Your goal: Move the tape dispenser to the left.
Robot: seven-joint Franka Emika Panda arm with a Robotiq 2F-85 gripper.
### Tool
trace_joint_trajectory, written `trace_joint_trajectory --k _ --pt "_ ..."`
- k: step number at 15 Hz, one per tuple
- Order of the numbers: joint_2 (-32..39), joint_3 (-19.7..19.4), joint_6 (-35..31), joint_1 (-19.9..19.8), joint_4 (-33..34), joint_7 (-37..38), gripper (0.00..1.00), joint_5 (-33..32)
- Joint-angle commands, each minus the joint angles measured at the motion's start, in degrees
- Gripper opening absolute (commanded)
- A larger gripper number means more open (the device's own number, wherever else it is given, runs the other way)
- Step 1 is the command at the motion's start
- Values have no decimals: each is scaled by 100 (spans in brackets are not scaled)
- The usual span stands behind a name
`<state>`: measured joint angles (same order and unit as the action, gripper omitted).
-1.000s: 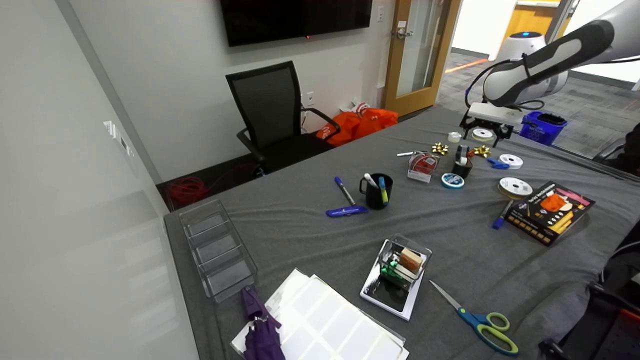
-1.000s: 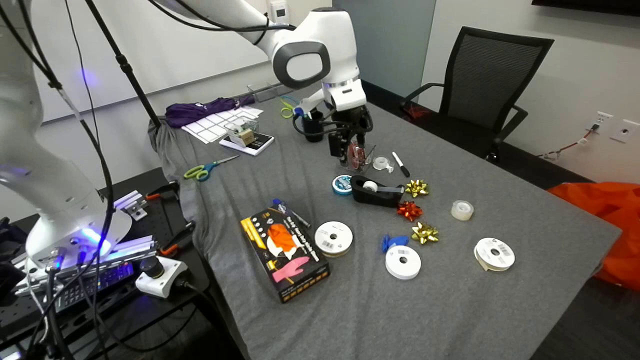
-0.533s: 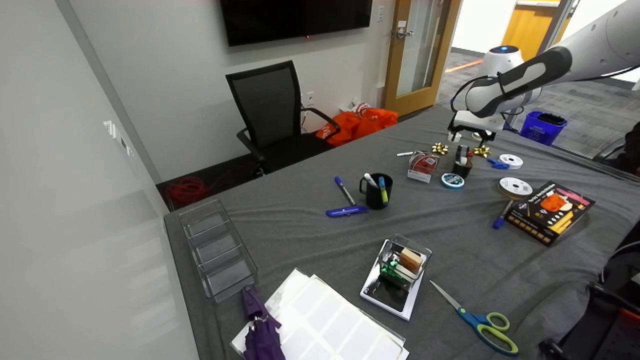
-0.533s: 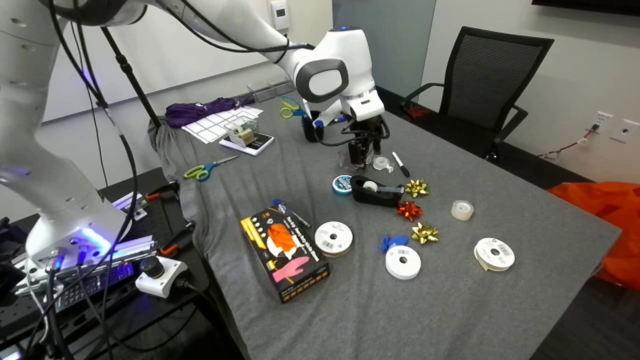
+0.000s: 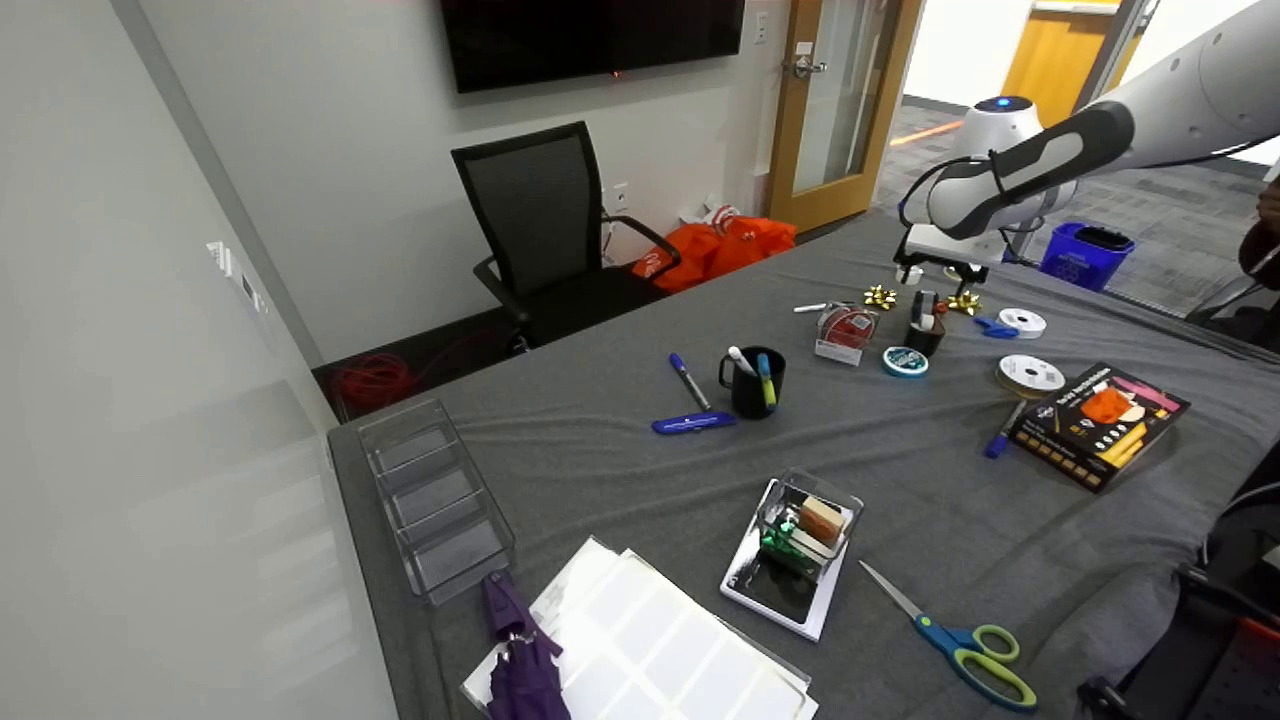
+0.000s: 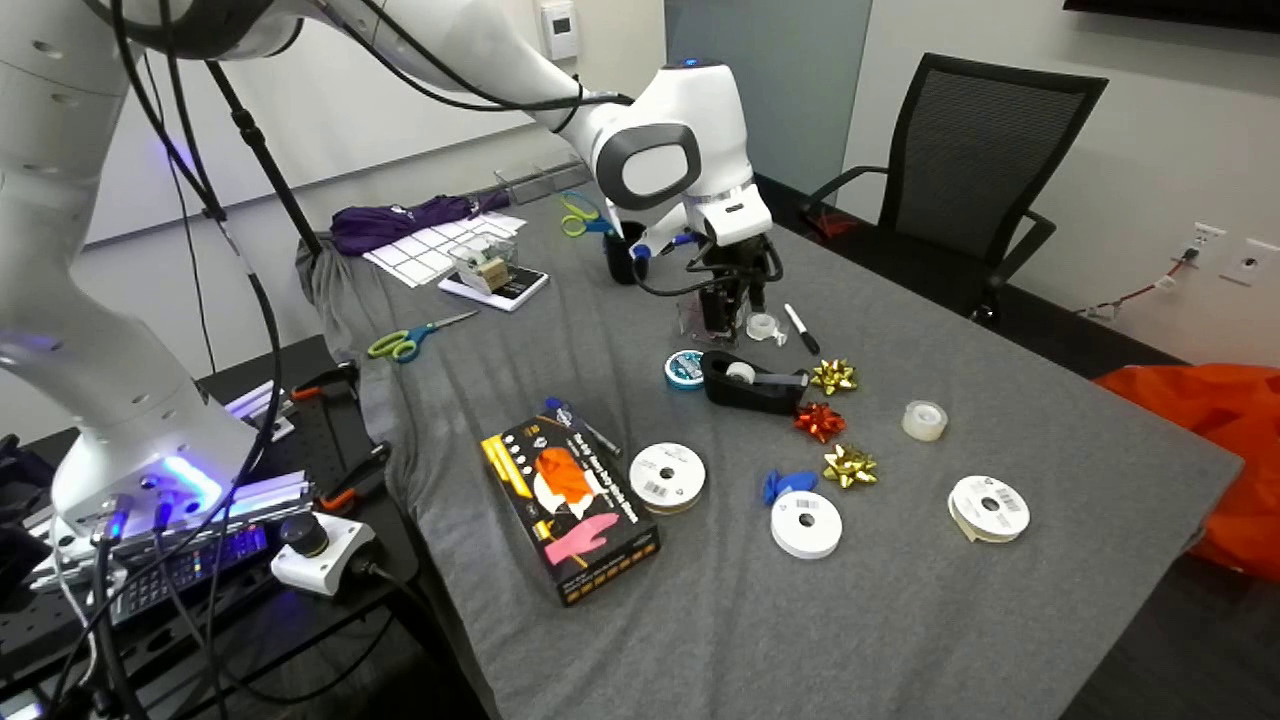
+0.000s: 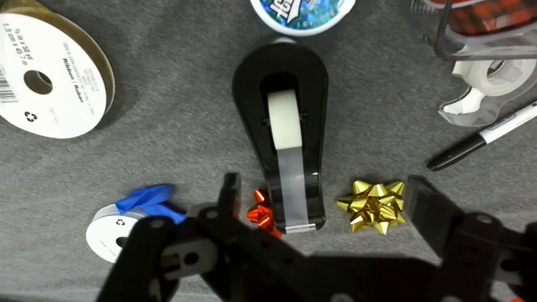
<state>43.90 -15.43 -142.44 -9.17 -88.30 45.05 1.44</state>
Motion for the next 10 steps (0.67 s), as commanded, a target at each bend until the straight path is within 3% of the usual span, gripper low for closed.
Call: trace_joint_trajectory --k 1,6,10 --pt "-61 110 109 -135 -41 -457 100 141" --pt "-26 118 62 -208 -192 -1088 100 173" --pt "57 378 -47 -405 -383 -1540 100 671"
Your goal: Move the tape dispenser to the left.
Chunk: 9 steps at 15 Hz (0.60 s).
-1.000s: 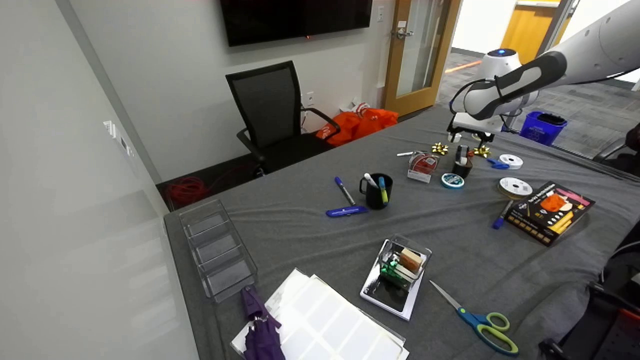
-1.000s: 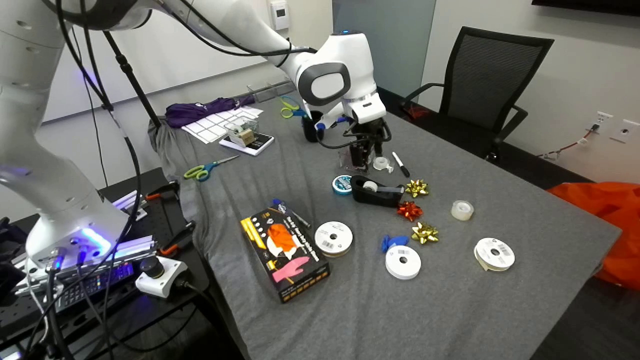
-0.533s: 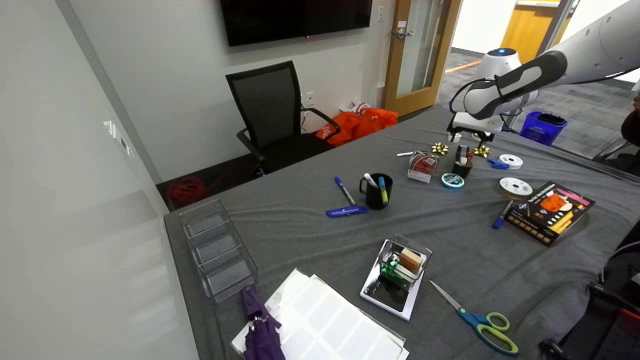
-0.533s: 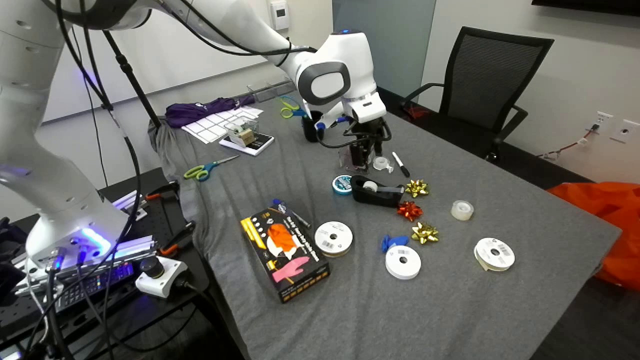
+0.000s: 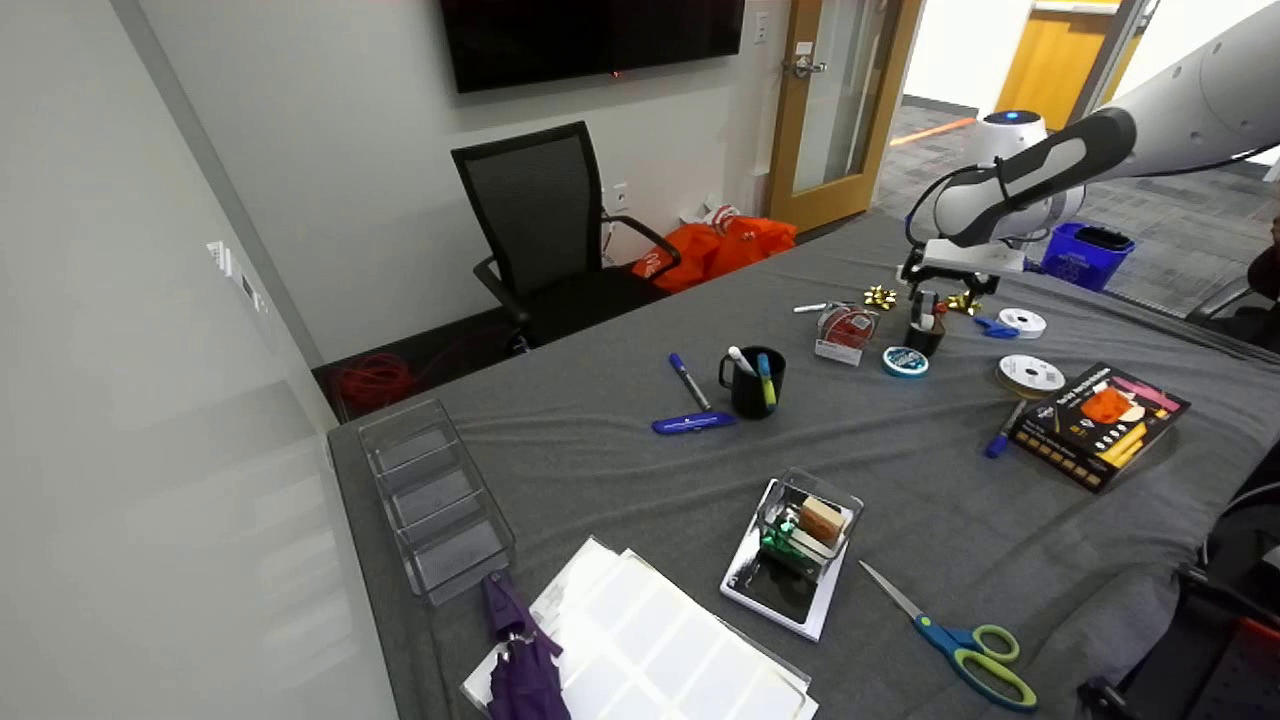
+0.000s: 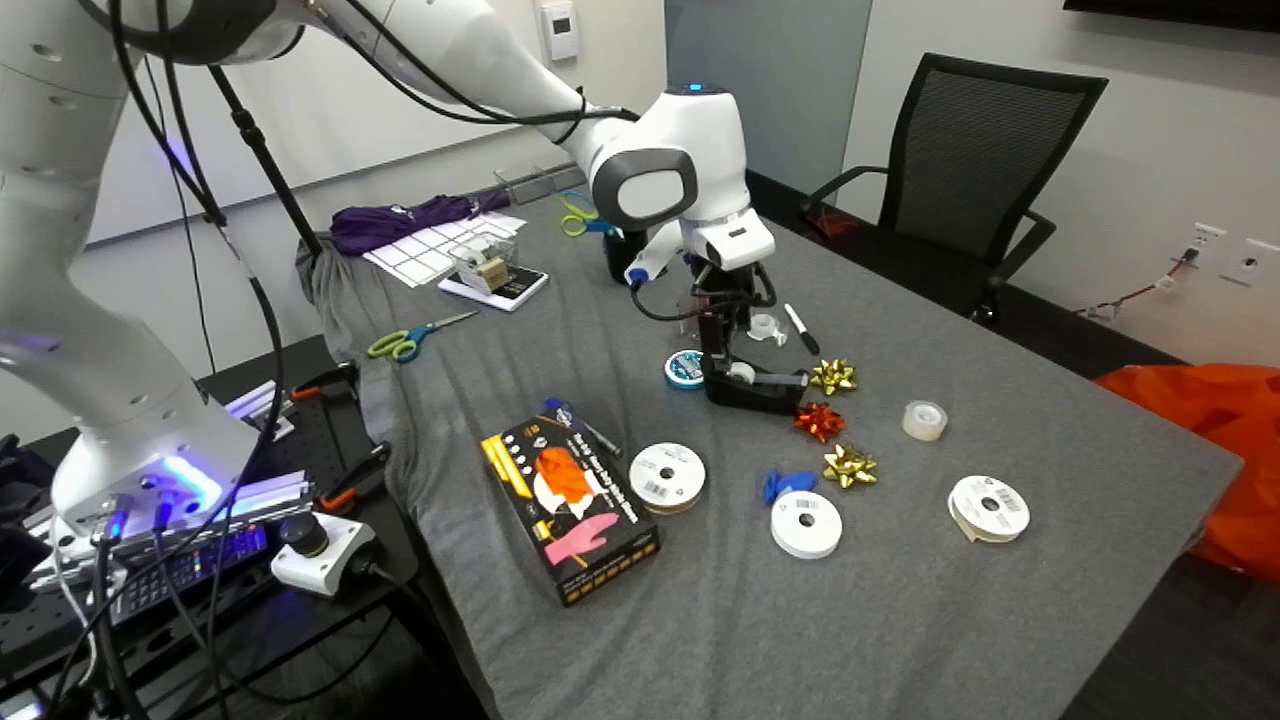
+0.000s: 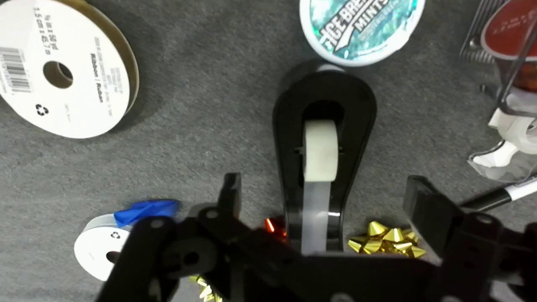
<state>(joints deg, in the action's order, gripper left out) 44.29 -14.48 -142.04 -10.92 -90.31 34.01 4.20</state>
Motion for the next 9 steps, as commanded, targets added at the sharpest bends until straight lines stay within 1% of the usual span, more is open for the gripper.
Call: trace_joint_trajectory --k 1,5,9 --pt "19 381 -146 -285 -262 -555 100 604" --pt "133 649 -353 -451 -394 -1016 100 1257" --pt "269 783 -512 -547 -376 -1303 100 1607"
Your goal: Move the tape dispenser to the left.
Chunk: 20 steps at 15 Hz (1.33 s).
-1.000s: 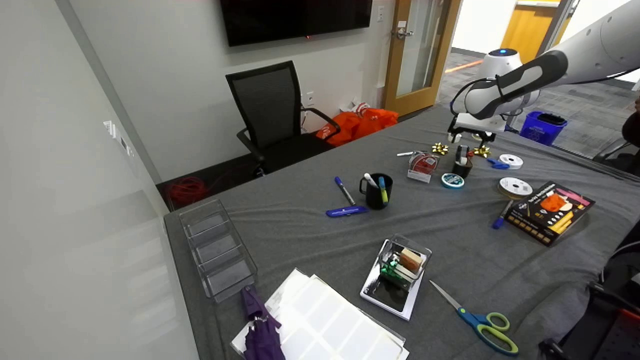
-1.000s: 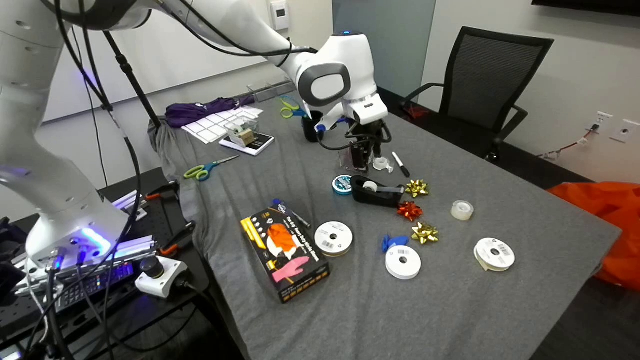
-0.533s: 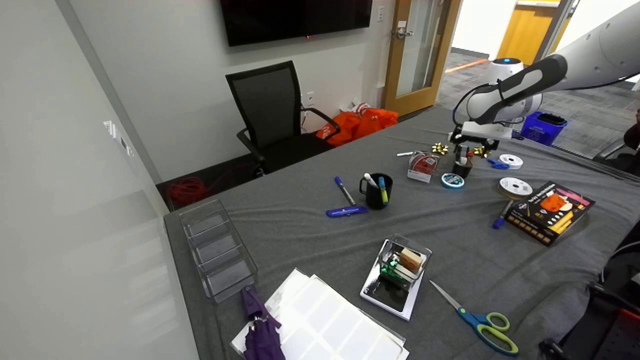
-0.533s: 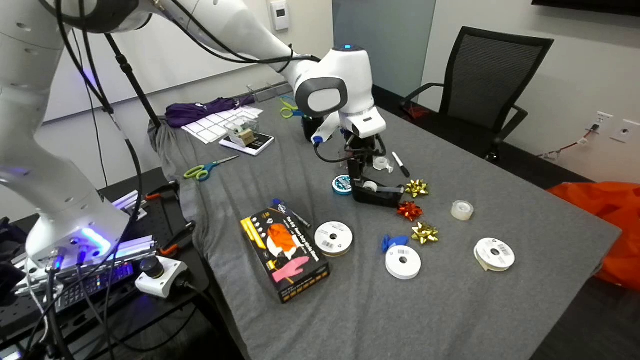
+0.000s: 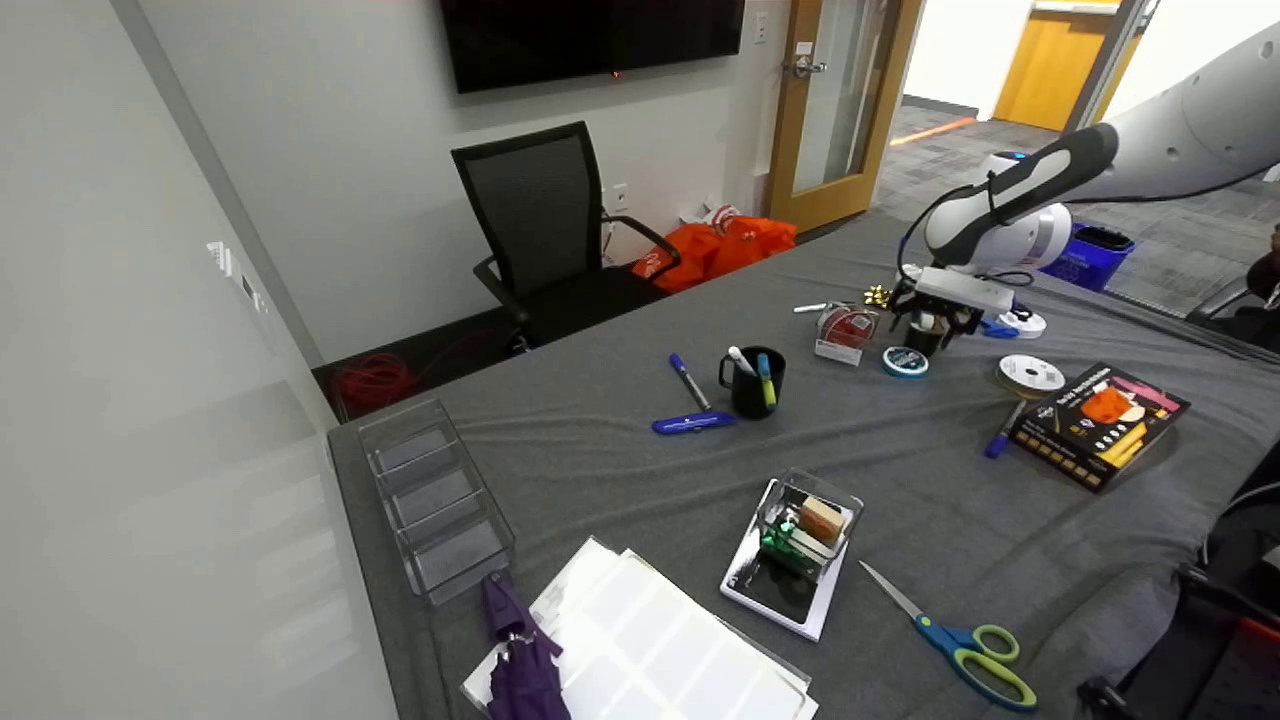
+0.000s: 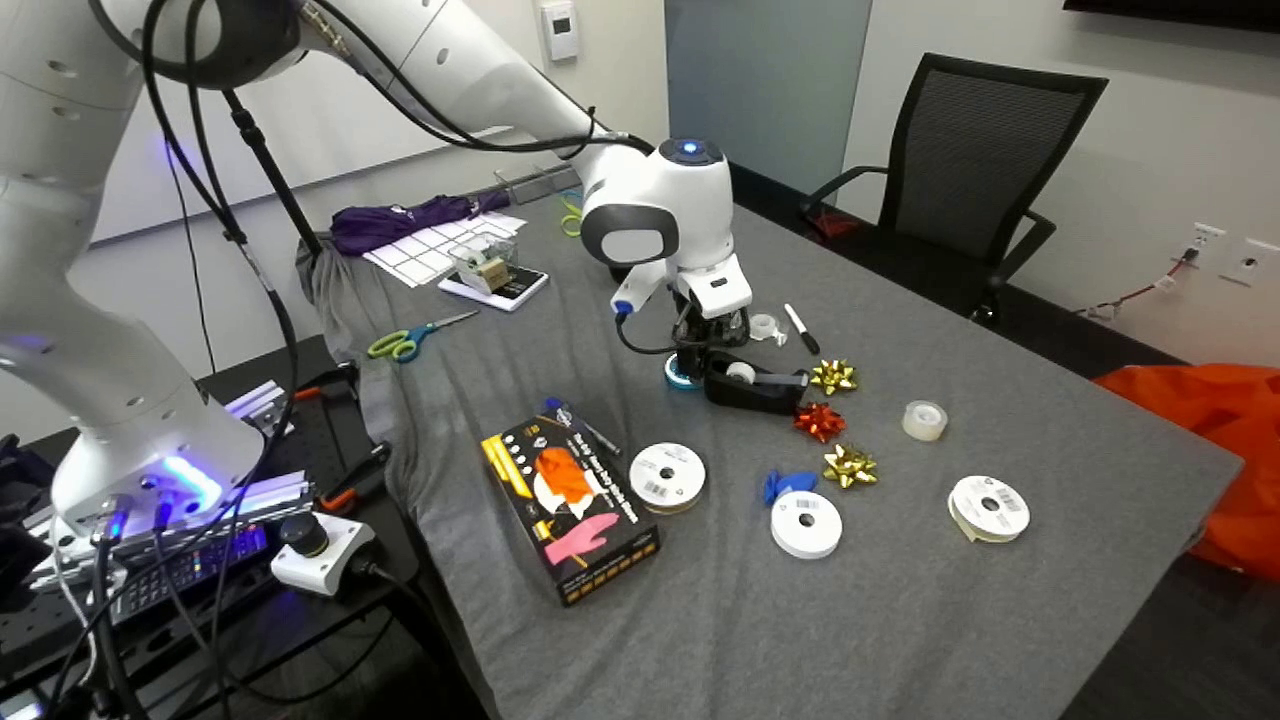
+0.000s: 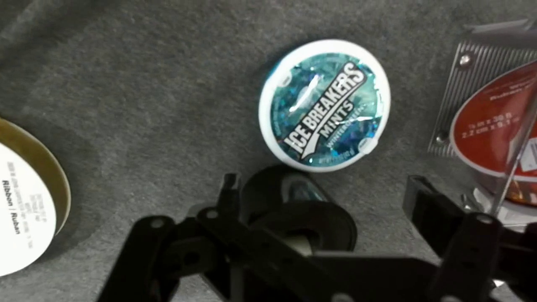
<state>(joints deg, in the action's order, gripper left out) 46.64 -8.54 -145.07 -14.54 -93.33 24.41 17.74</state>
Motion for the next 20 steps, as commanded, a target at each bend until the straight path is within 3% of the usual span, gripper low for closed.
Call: trace_joint_trajectory --k 1,14,15,16,20 --pt "60 200 -225 -202 -65 -401 100 289" --pt "342 -352 -305 69 186 -28 100 -81" --pt "362 -348 -281 59 236 -10 75 -75" --pt "368 -345 -271 54 261 12 74 -65" --pt "367 -300 -321 12 314 27 45 -12"
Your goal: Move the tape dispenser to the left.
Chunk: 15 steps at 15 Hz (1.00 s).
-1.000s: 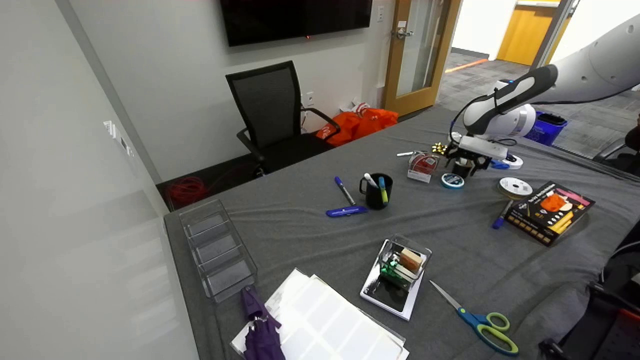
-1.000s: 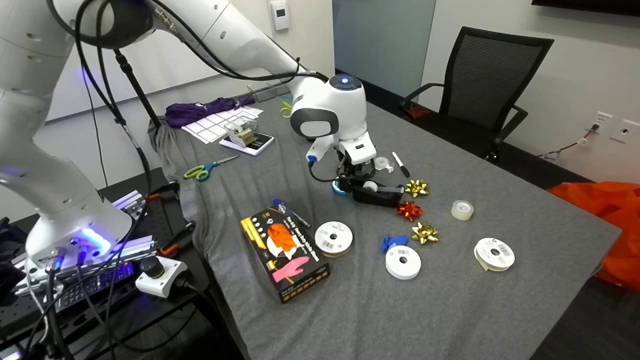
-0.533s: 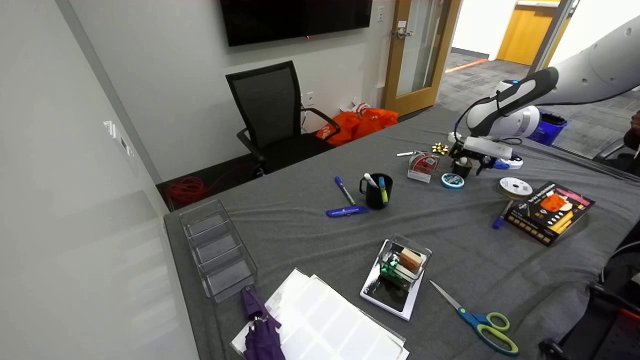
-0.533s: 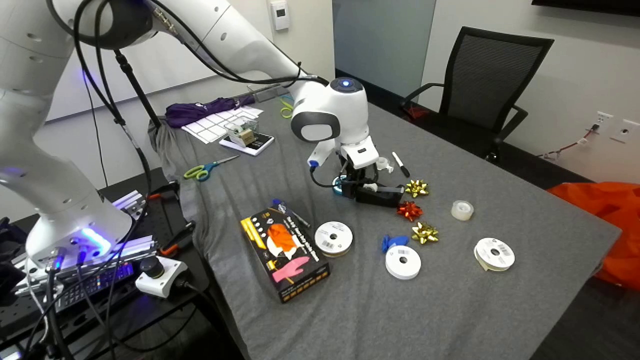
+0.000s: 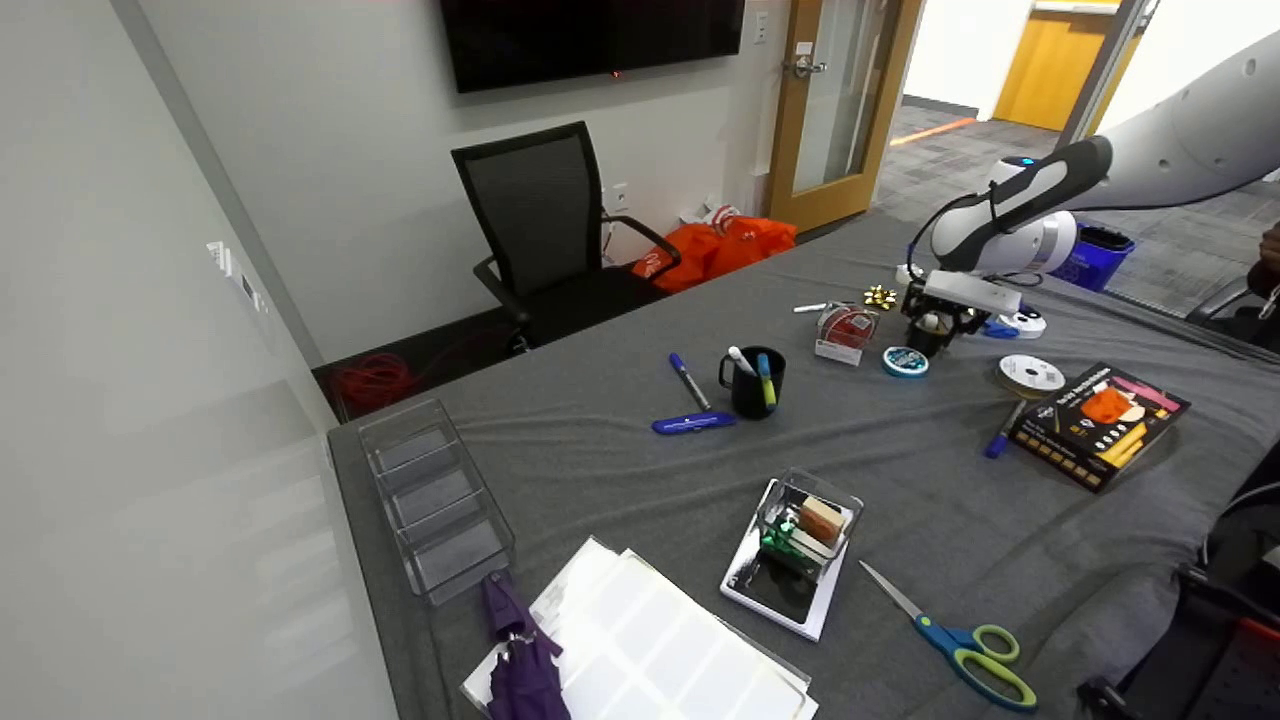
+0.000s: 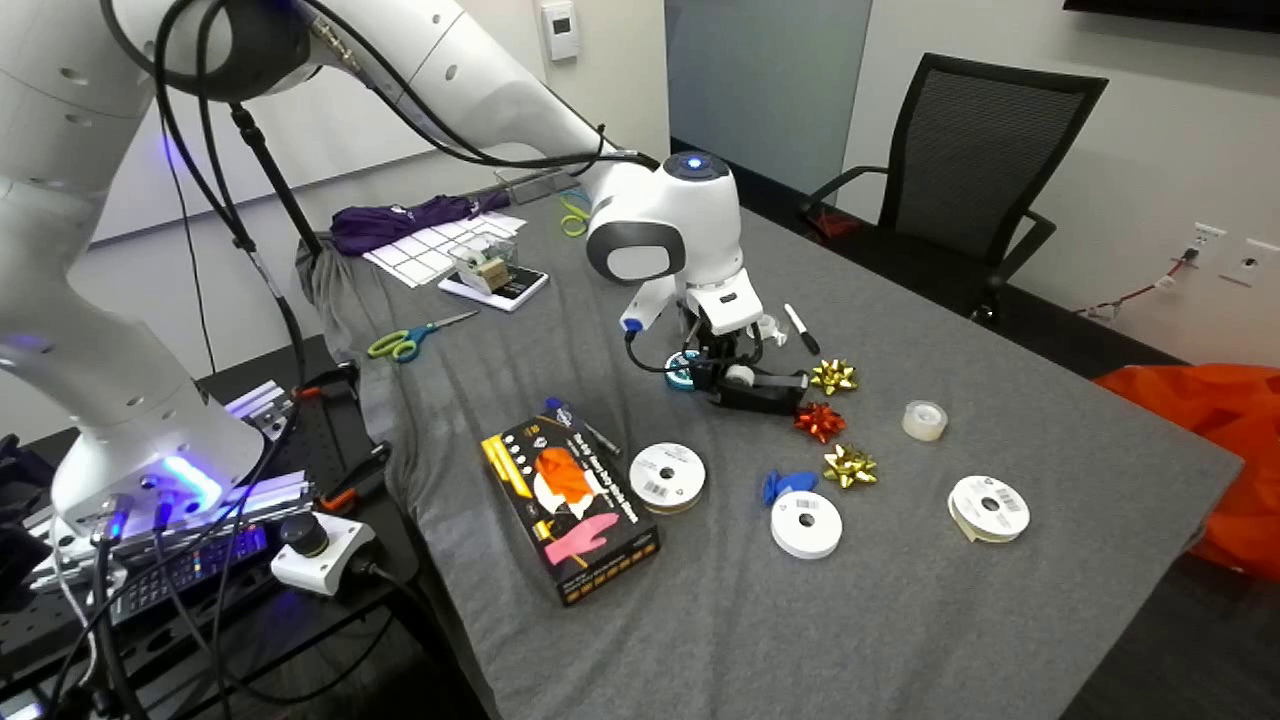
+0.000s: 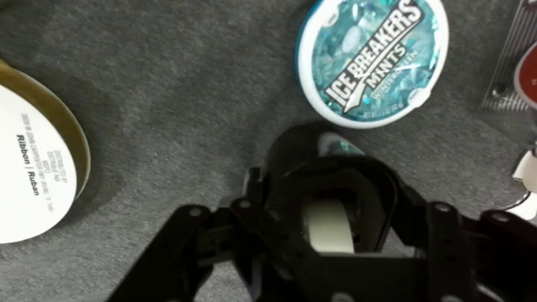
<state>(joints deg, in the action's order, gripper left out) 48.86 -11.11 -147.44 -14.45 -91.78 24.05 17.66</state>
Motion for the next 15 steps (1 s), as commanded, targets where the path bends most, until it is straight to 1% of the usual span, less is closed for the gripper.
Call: trace_joint_trajectory --k 1,7,12,15 --pt "151 -40 -92 -3 158 61 44 -1" --pt "-3 -43 -55 -5 28 61 44 15" --pt "-271 -326 -168 275 -326 361 44 -156" --pt "-446 -415 -256 386 -559 387 44 -212"
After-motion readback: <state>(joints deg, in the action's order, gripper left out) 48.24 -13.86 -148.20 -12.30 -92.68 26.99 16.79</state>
